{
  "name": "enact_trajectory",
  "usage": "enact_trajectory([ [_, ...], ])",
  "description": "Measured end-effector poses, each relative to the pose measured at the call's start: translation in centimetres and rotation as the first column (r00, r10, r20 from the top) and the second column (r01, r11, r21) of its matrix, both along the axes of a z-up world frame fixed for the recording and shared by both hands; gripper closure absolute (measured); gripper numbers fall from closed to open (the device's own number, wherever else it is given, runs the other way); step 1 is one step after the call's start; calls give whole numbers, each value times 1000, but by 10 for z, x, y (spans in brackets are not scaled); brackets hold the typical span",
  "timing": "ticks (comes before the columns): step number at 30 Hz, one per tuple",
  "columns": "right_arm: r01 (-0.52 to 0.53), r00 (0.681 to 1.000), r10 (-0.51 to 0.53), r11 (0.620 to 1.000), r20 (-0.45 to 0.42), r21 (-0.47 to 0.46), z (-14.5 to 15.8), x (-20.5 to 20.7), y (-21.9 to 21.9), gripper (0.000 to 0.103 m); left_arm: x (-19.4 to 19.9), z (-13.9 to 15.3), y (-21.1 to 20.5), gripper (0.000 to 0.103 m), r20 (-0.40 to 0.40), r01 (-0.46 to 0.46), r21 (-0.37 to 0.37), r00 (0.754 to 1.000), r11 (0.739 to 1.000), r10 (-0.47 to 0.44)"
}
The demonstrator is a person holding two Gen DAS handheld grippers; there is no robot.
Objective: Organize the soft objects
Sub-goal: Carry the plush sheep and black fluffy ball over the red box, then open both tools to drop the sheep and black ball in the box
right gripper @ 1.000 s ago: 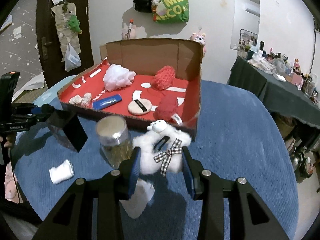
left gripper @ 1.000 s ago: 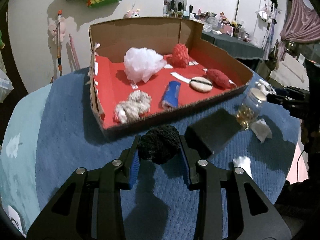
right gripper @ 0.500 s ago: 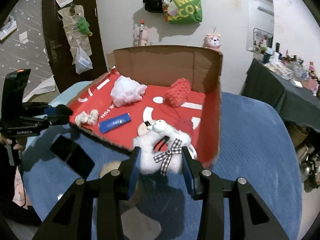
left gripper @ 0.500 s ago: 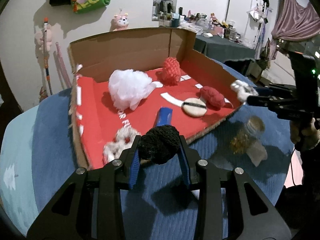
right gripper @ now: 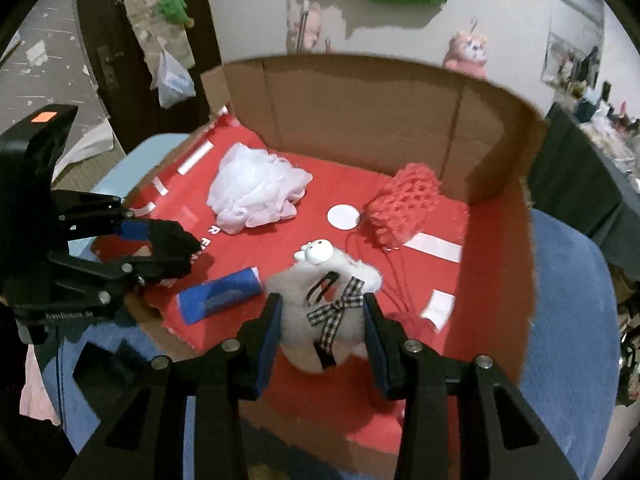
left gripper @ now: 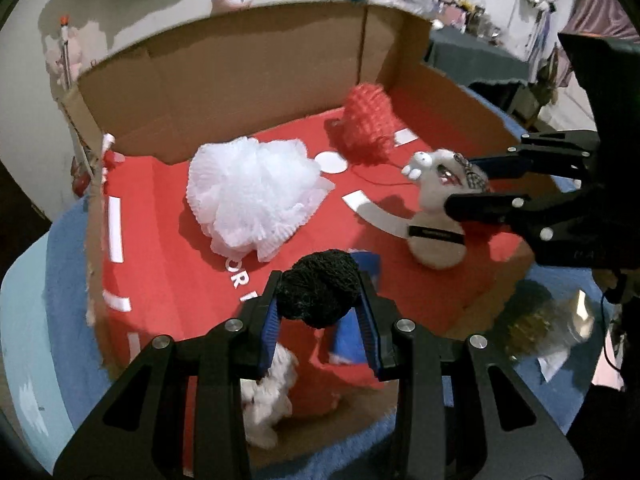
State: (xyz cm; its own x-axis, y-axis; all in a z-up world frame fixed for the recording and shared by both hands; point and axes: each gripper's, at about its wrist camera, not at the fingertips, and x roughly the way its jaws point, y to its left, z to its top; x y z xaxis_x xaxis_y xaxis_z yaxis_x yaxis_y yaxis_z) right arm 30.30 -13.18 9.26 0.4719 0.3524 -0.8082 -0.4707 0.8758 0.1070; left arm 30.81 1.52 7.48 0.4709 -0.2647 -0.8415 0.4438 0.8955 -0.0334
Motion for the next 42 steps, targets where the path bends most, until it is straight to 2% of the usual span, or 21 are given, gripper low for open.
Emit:
enact_trajectory([
  [5,-16,997,13,999,-71,-43,-15,23,16,61,15,-12,-5,70,-26,-21,59,999,998,22],
  [9,-14,994,7,998,-106,-68,-26,35,25,61,21,-17,-5,70,-37,-35,69,999,997,38],
  [19,1,992,-15,994,-125,-107,-37,47,33,60,26,-26,-4,69,-45,-55,102,997,993,60],
  [21,0,992,-15,993,-128,-115,-38,48,36,60,28,-27,-9,66,-47,-59,101,997,993,64],
  [22,2,991,-17,993,-131,-118,-39,49,36,59,30,-27,-7,62,-48,-60,97,997,993,65],
  [23,3,991,-18,993,-131,-118,-39,49,38,58,29,-27,-7,58,-48,-56,88,997,995,60],
  [25,1,991,-17,992,-132,-123,-39,52,42,55,25,-23,-8,37,-36,-56,79,998,995,59],
  [26,-1,991,-16,992,-131,-126,-40,52,44,50,24,-22,-8,35,-26,-53,78,998,996,55],
  [28,-1,992,-16,991,-122,-137,-39,52,45,43,21,-19,-4,35,-8,-46,77,999,996,47],
  [32,5,994,-19,990,-103,-141,-37,49,44,41,16,-13,-2,35,-2,-52,65,999,997,52],
  [39,17,997,-26,993,-75,-113,-20,37,41,30,-3,3,0,34,29,-66,34,997,997,65],
  [42,28,998,-33,995,-52,-94,-9,30,38,22,-12,14,-1,29,51,-78,11,996,997,78],
])
